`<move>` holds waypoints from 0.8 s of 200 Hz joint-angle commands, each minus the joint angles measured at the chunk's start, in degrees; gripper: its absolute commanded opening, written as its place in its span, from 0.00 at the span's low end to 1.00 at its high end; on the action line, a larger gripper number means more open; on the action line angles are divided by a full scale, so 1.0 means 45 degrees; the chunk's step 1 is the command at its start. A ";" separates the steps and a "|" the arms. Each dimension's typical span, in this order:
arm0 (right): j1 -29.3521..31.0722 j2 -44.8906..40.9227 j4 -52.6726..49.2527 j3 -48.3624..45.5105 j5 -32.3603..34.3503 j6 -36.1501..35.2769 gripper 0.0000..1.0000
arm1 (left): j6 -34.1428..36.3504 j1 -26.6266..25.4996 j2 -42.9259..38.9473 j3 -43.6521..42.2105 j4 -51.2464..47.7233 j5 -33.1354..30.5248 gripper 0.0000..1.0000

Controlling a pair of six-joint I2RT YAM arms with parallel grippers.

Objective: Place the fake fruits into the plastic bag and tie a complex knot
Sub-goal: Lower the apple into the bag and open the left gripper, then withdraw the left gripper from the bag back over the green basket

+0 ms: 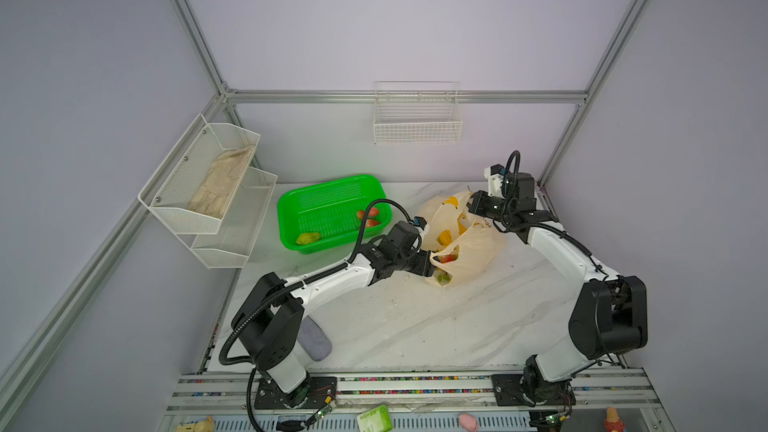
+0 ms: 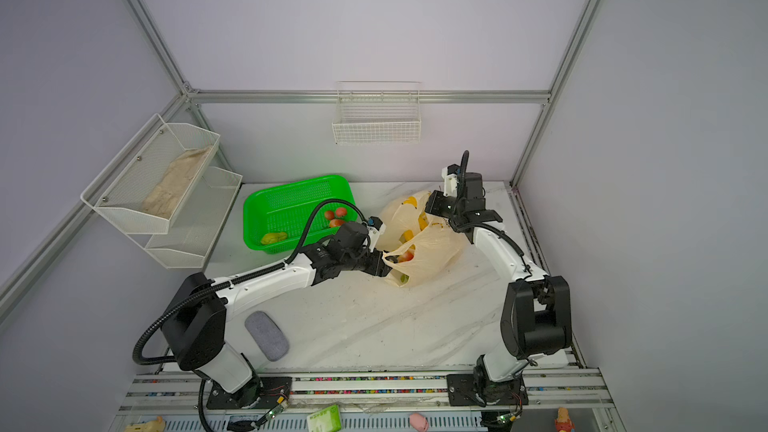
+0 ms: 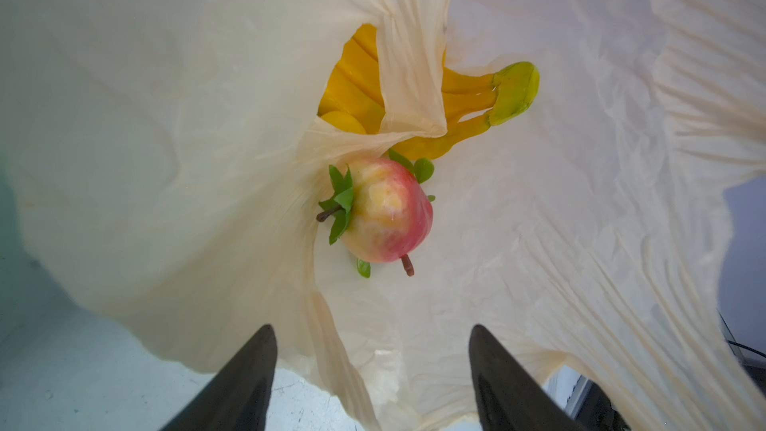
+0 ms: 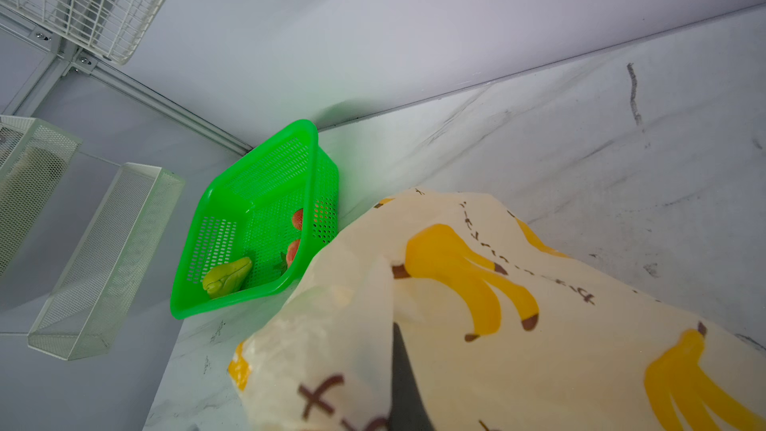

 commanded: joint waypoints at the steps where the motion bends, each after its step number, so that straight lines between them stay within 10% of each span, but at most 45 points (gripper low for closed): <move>1: -0.0024 -0.0169 0.0133 -0.0167 -0.0012 -0.0135 0.00 | -0.0597 -0.0161 0.0091 -0.0222 -0.0127 0.0327 0.66; 99: -0.0012 -0.0076 0.0135 -0.0083 -0.0051 -0.0152 0.00 | -0.0193 -0.0285 0.0964 0.0422 -0.1064 -0.0320 0.29; 160: -0.0279 -0.1109 -0.1133 0.0477 0.2146 -0.0930 0.00 | -0.1393 0.0118 -0.2168 -0.1688 0.3808 0.1174 0.02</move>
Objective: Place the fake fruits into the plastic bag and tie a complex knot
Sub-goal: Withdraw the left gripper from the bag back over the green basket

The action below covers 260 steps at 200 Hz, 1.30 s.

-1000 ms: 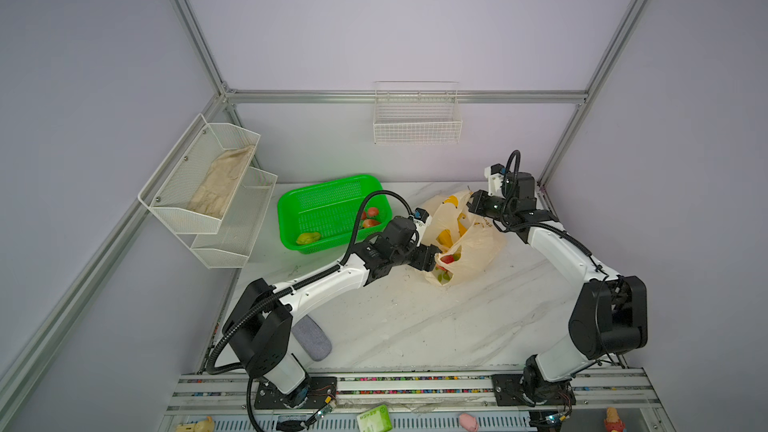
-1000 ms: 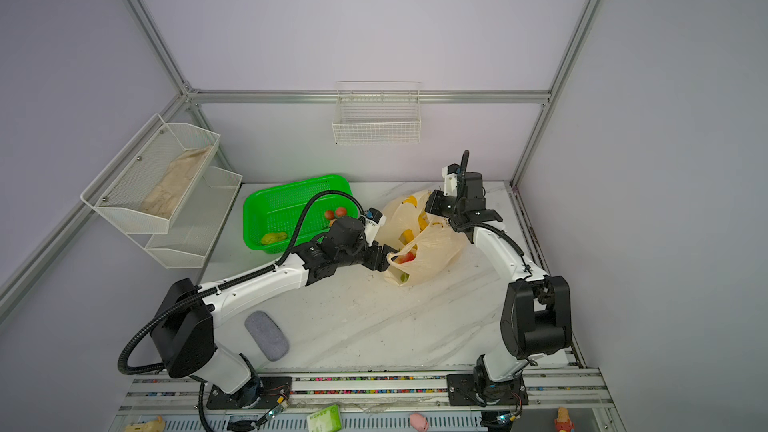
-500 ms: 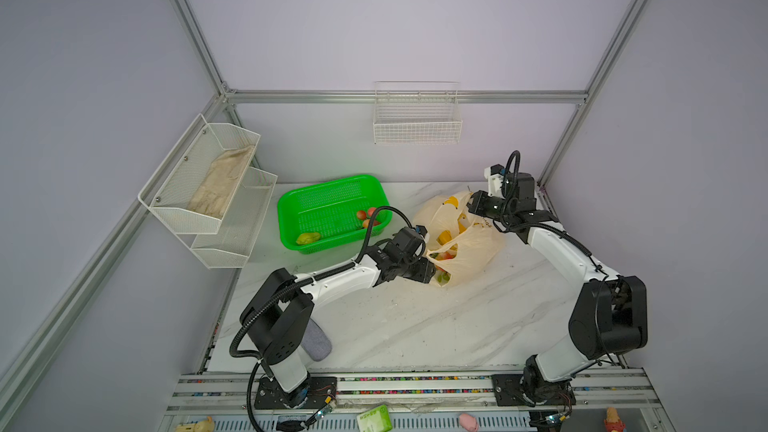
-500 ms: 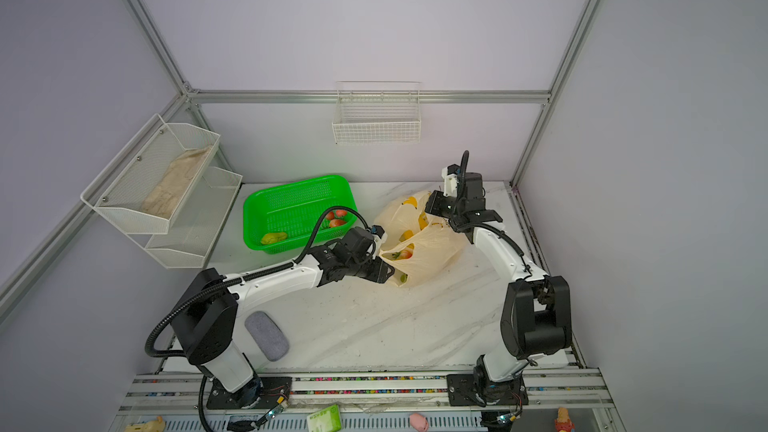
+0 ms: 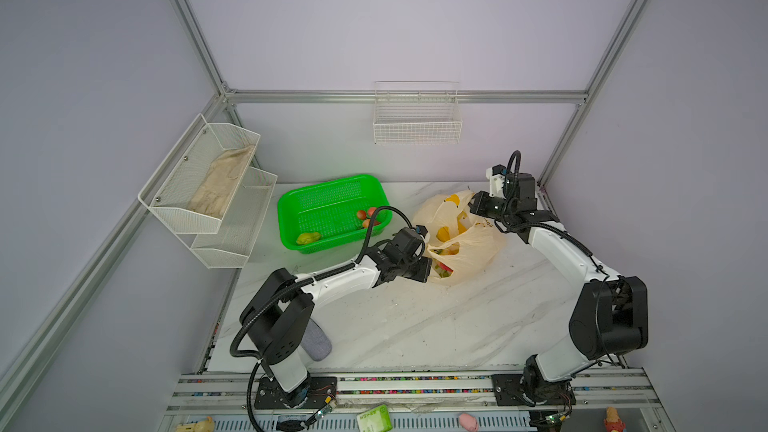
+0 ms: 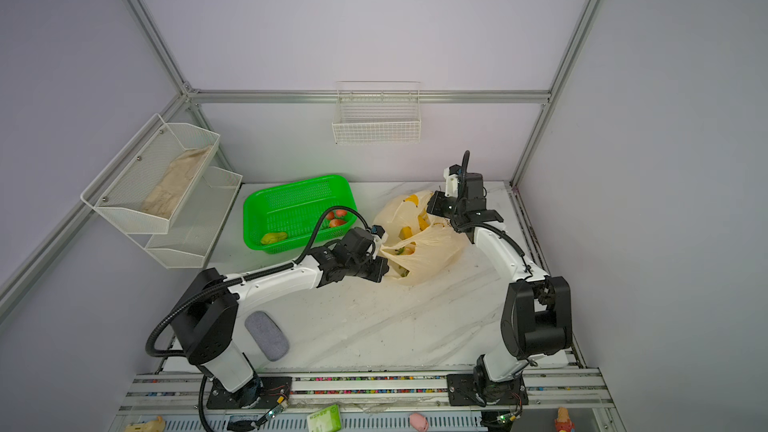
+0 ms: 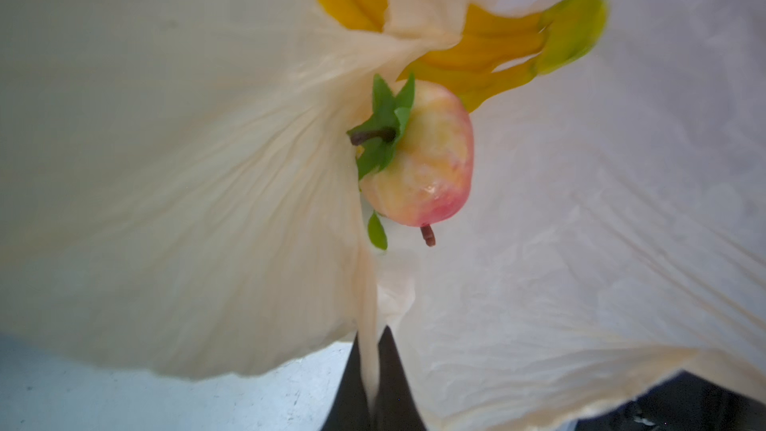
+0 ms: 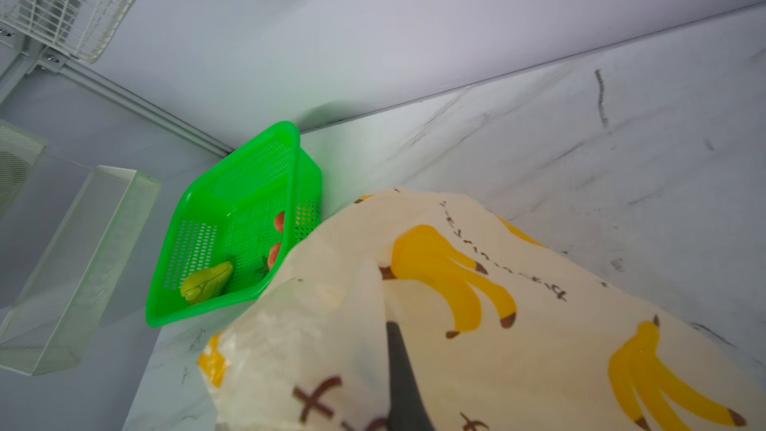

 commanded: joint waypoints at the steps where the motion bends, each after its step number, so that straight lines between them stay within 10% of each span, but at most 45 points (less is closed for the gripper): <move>1: -0.0136 -0.0962 -0.0720 0.0500 0.1331 -0.0529 0.00 | -0.1022 0.0280 -0.2000 -0.1206 0.3580 0.1043 0.02; 57: -0.0147 -0.1304 -0.1588 0.0840 0.2961 -0.1062 0.00 | -0.3344 0.0933 -0.2780 -0.3030 0.8103 0.2022 0.00; 106: -0.0141 -0.1318 -0.1415 0.0978 0.2437 -0.1013 0.00 | -0.2836 0.1316 -0.3227 -0.3243 0.6473 0.0772 0.03; 197: -0.0132 -0.0972 -0.0485 0.0574 0.0743 -0.0396 0.00 | 0.0433 0.3295 -0.3977 -0.2275 0.2426 0.1163 0.54; 260: -0.0138 -0.0956 -0.0397 0.0616 0.0585 -0.0381 0.00 | 0.1605 0.6408 -0.4001 -0.0717 0.0119 -0.1169 0.70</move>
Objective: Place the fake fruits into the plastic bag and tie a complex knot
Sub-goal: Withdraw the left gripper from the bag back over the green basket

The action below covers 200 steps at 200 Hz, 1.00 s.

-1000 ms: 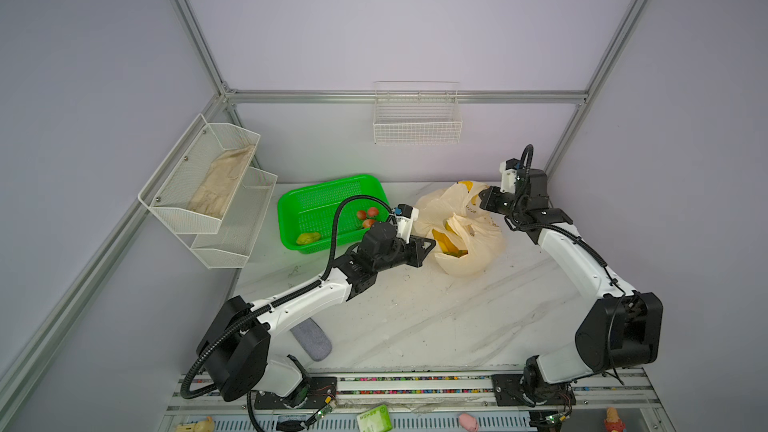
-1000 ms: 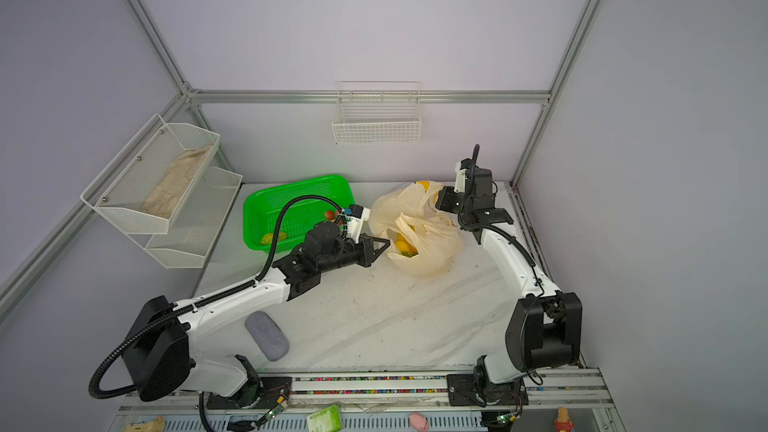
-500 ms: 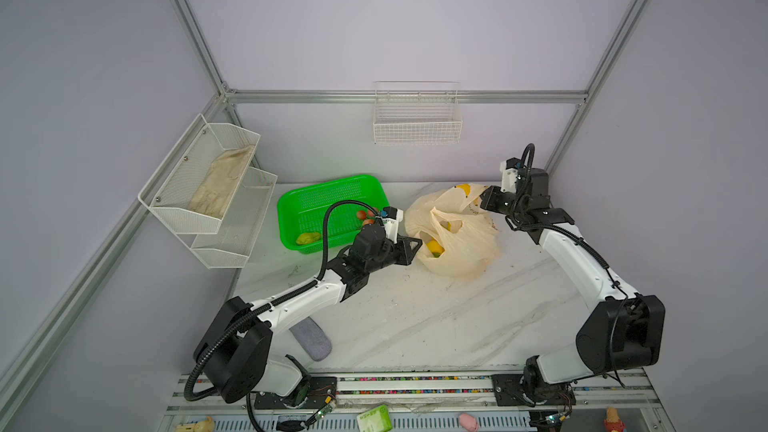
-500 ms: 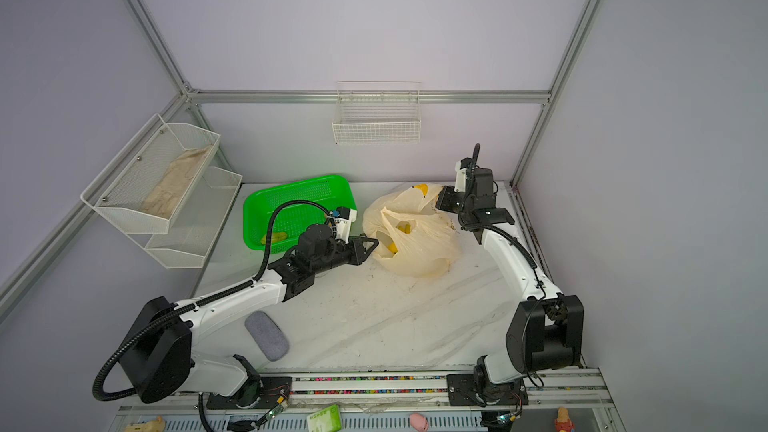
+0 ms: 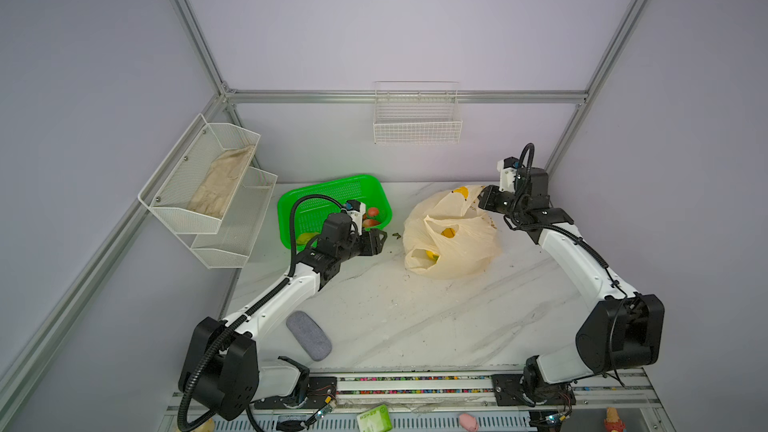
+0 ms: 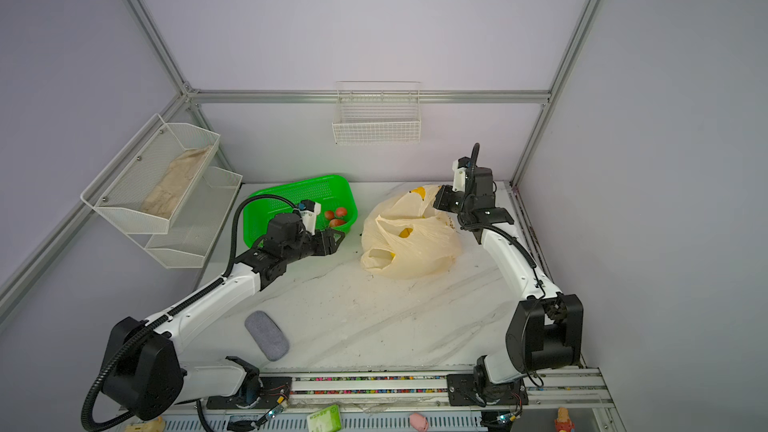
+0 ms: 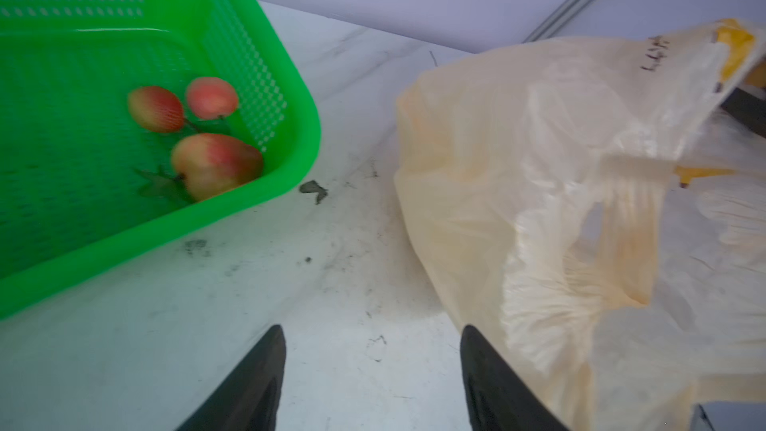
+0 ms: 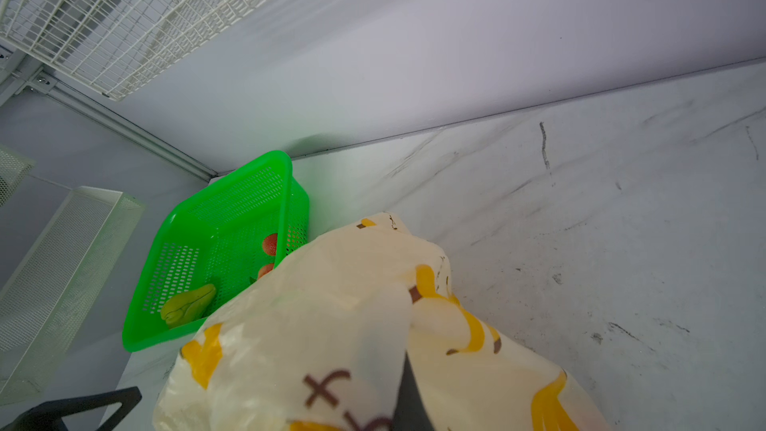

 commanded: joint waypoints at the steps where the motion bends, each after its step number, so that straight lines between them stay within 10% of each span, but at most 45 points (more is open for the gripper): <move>1: -0.0037 0.0022 0.0414 0.0069 -0.0202 0.0107 0.00 | 0.0987 0.0986 0.0095 0.1889 -0.0865 -0.1412 0.70; 113: -0.0033 -0.0095 0.0820 -0.0354 -0.0709 0.0142 0.00 | 0.3237 0.3887 0.5977 0.7444 -0.5051 -0.6515 0.82; 200: -0.0040 -0.0058 0.1111 -0.0585 -0.0958 0.0216 0.00 | 0.3754 0.5053 0.8333 0.9407 -0.7084 -0.5193 0.89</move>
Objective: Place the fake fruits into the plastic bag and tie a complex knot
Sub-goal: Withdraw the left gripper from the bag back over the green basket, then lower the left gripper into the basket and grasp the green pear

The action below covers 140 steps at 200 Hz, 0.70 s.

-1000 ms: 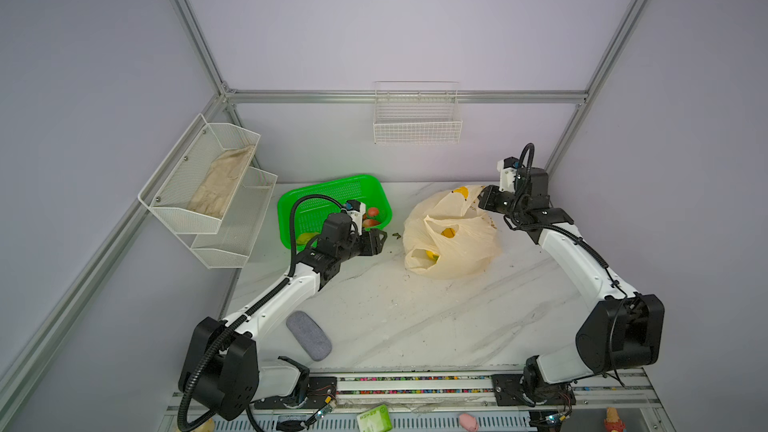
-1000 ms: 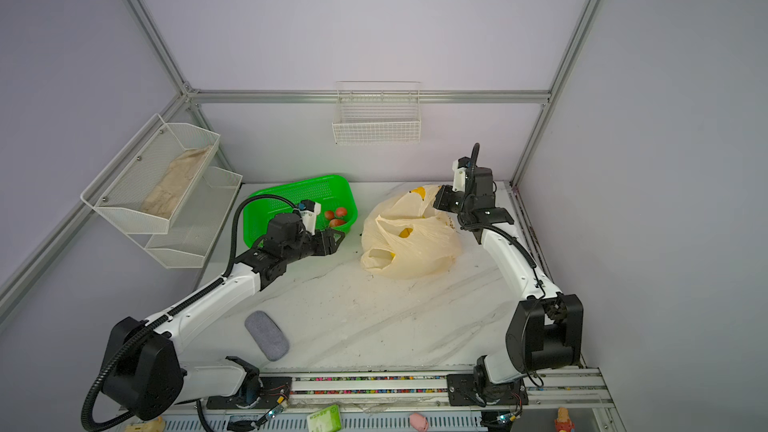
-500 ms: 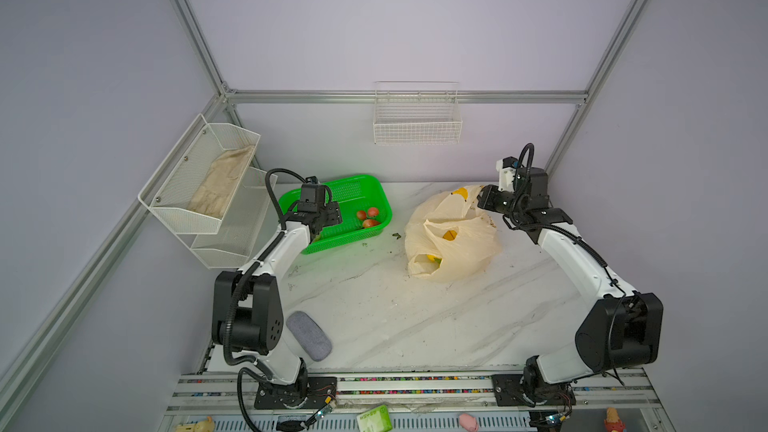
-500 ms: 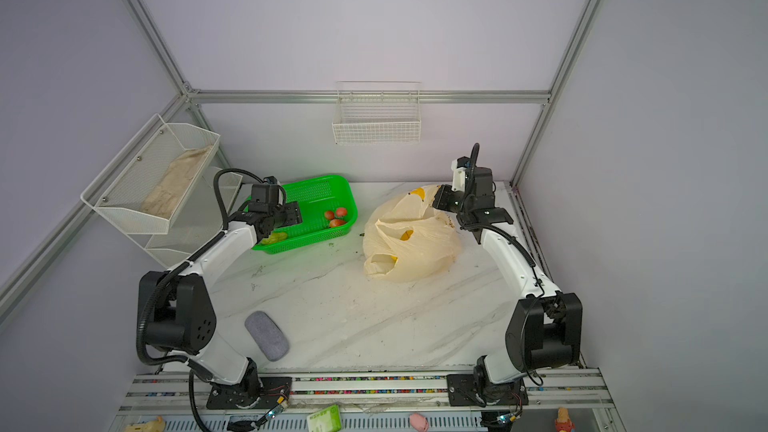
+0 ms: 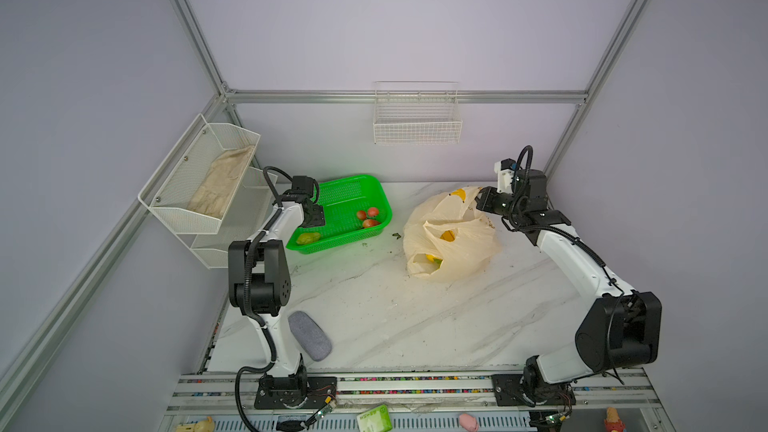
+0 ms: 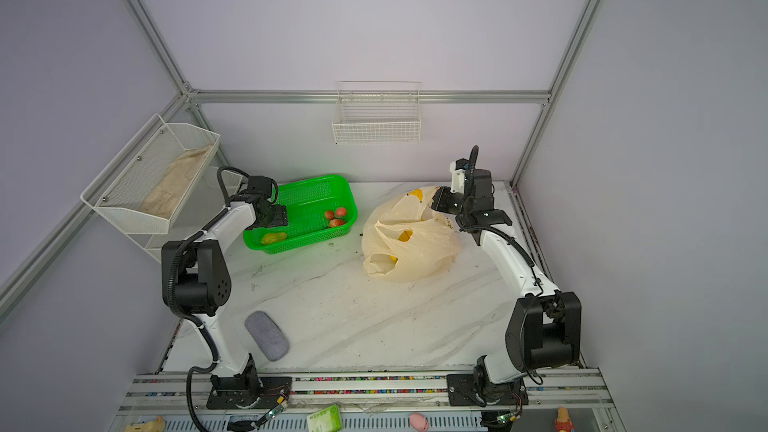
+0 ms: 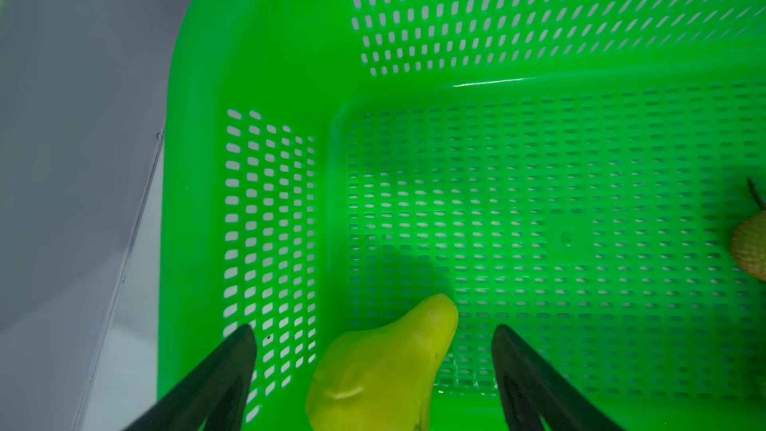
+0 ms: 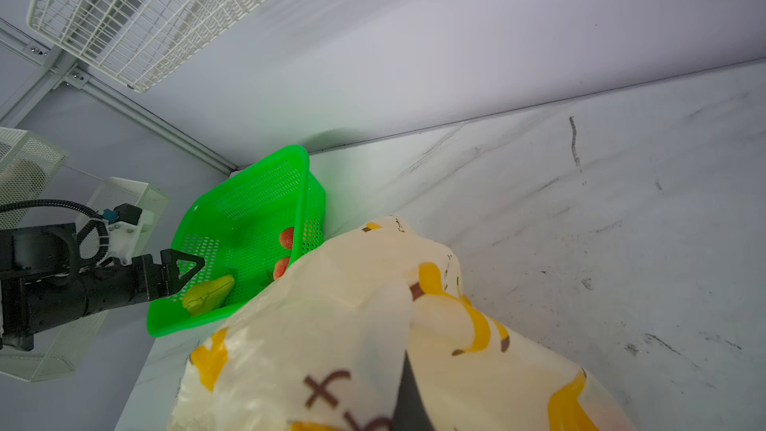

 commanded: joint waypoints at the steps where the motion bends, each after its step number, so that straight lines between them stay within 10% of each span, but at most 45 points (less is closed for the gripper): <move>1: -0.0046 -0.0150 0.0429 -0.0201 -0.0165 0.0032 0.00 | 0.0301 0.0095 0.0258 0.1317 -0.0784 0.0430 0.89; 140: -0.0040 0.0002 0.0568 -0.0291 -0.0344 0.0076 0.00 | -0.0084 0.0067 0.0625 0.1231 -0.1183 0.3295 0.90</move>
